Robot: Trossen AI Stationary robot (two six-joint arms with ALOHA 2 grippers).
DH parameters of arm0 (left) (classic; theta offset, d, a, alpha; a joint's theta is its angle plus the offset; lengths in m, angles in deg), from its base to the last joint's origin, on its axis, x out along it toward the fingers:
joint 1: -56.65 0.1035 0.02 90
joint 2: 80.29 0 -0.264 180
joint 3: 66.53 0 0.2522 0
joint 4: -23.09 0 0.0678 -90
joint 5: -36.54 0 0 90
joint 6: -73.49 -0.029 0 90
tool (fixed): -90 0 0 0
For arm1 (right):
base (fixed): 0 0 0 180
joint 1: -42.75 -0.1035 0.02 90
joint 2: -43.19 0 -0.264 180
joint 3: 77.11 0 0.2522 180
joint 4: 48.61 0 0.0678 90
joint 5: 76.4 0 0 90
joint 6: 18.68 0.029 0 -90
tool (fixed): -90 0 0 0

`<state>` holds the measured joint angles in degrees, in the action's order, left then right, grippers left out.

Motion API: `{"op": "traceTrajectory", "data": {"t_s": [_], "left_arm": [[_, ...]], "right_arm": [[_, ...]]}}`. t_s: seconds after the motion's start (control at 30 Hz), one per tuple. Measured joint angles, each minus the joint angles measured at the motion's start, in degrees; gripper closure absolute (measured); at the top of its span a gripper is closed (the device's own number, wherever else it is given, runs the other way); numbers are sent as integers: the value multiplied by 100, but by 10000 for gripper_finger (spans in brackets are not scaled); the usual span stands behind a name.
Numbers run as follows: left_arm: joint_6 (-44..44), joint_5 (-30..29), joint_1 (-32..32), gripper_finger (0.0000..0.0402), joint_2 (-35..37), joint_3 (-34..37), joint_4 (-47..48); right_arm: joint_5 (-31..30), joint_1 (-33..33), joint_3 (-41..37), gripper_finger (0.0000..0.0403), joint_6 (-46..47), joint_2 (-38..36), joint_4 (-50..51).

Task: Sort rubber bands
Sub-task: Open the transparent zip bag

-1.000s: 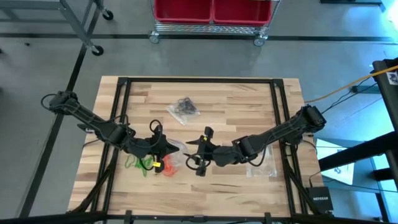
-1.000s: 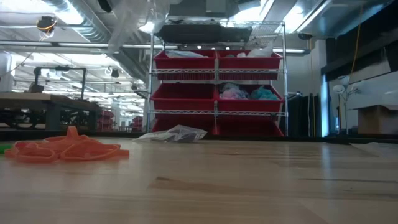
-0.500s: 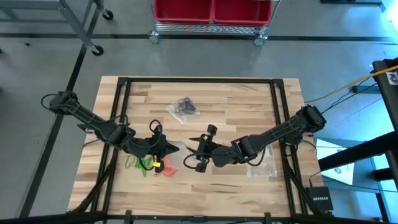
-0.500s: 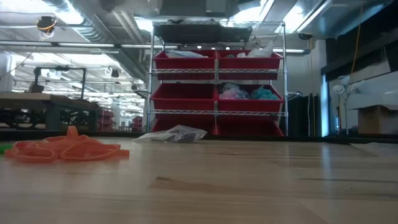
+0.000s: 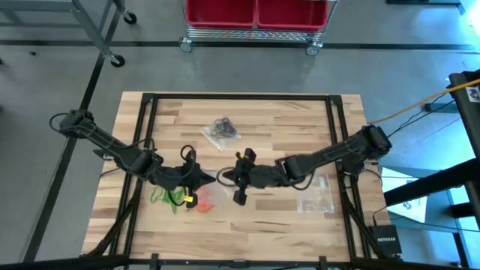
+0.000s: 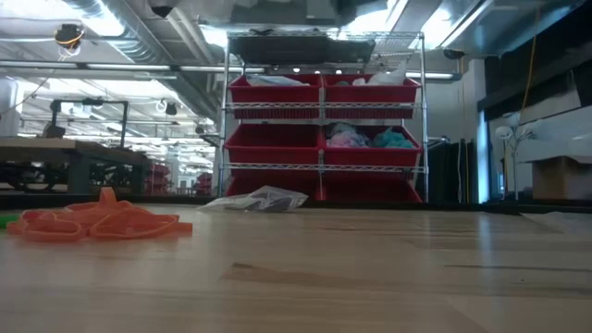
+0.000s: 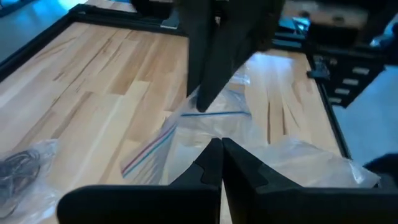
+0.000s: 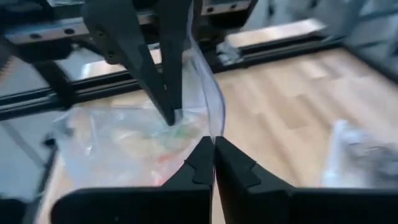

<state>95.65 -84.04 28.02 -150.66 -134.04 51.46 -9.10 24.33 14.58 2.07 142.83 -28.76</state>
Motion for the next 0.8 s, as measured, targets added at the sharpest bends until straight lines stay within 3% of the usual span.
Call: {"op": "traceTrajectory", "data": {"t_s": [0.13, 0.33, 0.5, 0.6, 0.8], "left_arm": [[-377, 4, -142, 401, 0, 0, 183], [-797, -250, -426, 401, 2, -10, 896], [-734, -753, -543, 401, 0, -4, 1344], [-746, -890, -531, 401, -2, -2, 1176], [-599, -934, -474, 401, -2, -2, 1077]], "right_arm": [[937, 230, 0, 401, 148, -3, -30], [3488, 655, 0, 402, 463, -5, -765], [4925, 775, 2, 402, 633, -7, -1240], [5063, 773, 4, 402, 604, 17, -1285], [4336, 757, 4, 403, 208, 28, -857]]}}
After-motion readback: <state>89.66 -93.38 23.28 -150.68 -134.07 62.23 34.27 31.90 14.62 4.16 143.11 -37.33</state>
